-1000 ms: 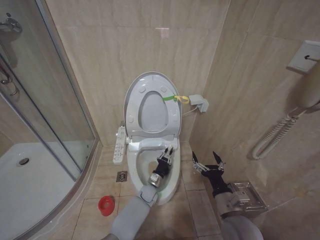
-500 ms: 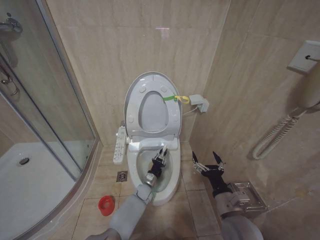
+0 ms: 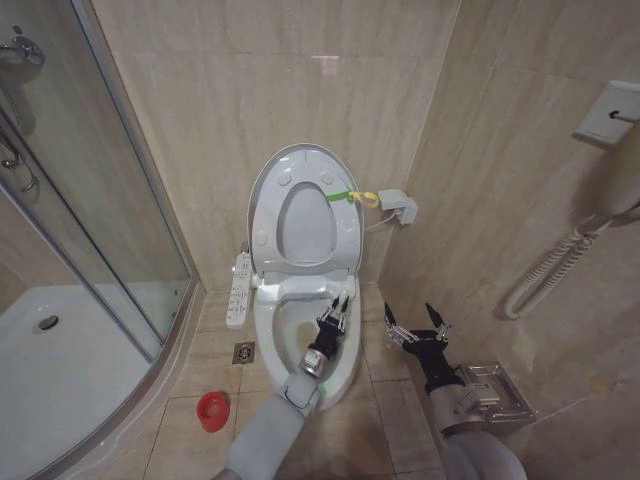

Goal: Open the toilet lid, clean the toilet bowl with a toilet brush, close the toilet lid, and flush.

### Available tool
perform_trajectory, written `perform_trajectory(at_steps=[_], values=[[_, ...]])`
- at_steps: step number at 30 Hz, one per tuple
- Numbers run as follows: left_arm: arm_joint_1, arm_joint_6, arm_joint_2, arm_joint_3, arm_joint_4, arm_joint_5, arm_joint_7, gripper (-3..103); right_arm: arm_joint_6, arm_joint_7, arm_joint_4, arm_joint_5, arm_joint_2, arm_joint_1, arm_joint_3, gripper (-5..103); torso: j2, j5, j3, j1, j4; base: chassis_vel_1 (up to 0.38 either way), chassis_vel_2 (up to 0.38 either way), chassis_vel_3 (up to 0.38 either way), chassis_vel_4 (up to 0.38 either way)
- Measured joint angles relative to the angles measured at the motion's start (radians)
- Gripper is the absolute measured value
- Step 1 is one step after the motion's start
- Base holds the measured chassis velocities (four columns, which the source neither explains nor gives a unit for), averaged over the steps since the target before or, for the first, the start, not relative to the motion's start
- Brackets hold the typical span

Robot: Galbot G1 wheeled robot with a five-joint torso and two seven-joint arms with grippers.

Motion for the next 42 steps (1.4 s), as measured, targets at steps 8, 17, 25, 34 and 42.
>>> perform_trajectory(at_steps=[8,17,25,34,42], values=[[-0.052,-0.028,0.037,-0.040,0.118,0.020,0.012,19,0.000,0.000,0.000,0.000,0.000,0.000,0.000,100,0.000,0.0000,0.000,0.000,0.0001,0.000,0.000,0.000,0.000],[-0.076,-0.036,0.059,-0.074,0.084,-0.016,0.006,19,0.000,0.000,0.000,0.000,0.000,0.000,0.000,100,0.000,-0.0001,0.000,0.000,-0.0004,0.000,0.000,0.000,0.000],[-0.064,-0.037,0.057,-0.072,0.094,-0.024,0.017,19,0.000,0.000,0.000,0.000,0.000,0.000,0.000,100,0.000,-0.0001,0.000,0.000,-0.0002,0.000,0.000,0.000,0.000],[-0.064,-0.032,0.048,-0.086,0.186,-0.010,0.038,19,0.000,0.000,0.000,0.000,0.000,0.000,0.000,100,0.000,-0.0001,0.000,0.000,-0.0003,0.000,0.000,0.000,0.000],[-0.060,-0.037,0.050,-0.108,0.219,0.038,0.052,19,0.000,0.000,0.000,0.000,0.000,0.000,0.000,100,0.000,0.0004,-0.001,0.000,-0.0004,0.000,0.000,0.000,0.000]])
